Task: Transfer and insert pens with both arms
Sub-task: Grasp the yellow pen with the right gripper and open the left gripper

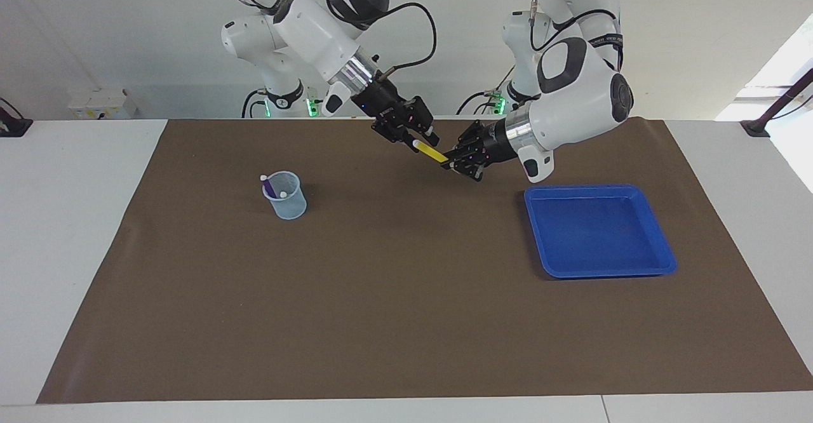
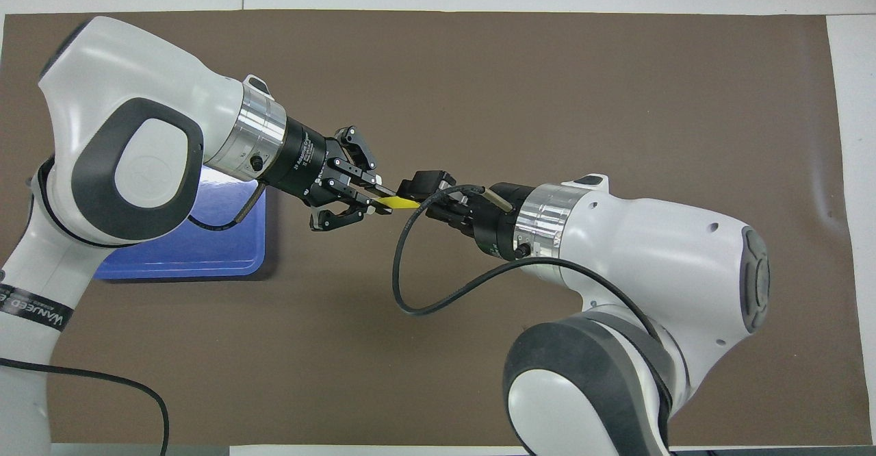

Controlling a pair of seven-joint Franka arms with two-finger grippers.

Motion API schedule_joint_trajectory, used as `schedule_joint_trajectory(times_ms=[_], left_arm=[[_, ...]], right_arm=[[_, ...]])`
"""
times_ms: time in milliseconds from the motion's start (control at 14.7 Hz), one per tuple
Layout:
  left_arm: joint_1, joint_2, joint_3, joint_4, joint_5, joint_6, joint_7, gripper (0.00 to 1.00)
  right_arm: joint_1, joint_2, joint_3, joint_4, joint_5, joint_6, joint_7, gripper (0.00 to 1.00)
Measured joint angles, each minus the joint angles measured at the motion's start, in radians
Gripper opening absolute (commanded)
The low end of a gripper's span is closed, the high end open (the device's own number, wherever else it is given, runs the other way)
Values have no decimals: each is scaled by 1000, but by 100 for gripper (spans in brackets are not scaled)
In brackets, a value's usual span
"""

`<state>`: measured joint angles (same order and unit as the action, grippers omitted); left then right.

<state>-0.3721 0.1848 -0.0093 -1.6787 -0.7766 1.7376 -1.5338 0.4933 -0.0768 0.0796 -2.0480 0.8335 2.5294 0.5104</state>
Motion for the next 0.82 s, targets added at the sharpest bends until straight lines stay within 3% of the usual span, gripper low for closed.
schedule_joint_trajectory(times_ms=[68, 204, 272, 613, 681, 817], left_arm=[[0, 0, 0, 0, -2, 2, 0, 0], [0, -1, 0, 0, -3, 4, 0, 0], [0, -2, 3, 0, -6, 8, 0, 0], [0, -4, 6, -2, -9, 13, -1, 0], [0, -4, 6, -2, -9, 13, -1, 94], [-2, -6, 5, -2, -9, 20, -1, 100]], right_arm=[[0, 0, 0, 0, 0, 0, 0, 38], [0, 0, 0, 1, -1, 0, -6, 4], [-3, 1, 0, -2, -5, 0, -8, 0], [-4, 3, -1, -1, -6, -1, -9, 0], [-4, 3, -1, -1, -6, -1, -9, 0], [-4, 3, -1, 0, -6, -3, -9, 0]])
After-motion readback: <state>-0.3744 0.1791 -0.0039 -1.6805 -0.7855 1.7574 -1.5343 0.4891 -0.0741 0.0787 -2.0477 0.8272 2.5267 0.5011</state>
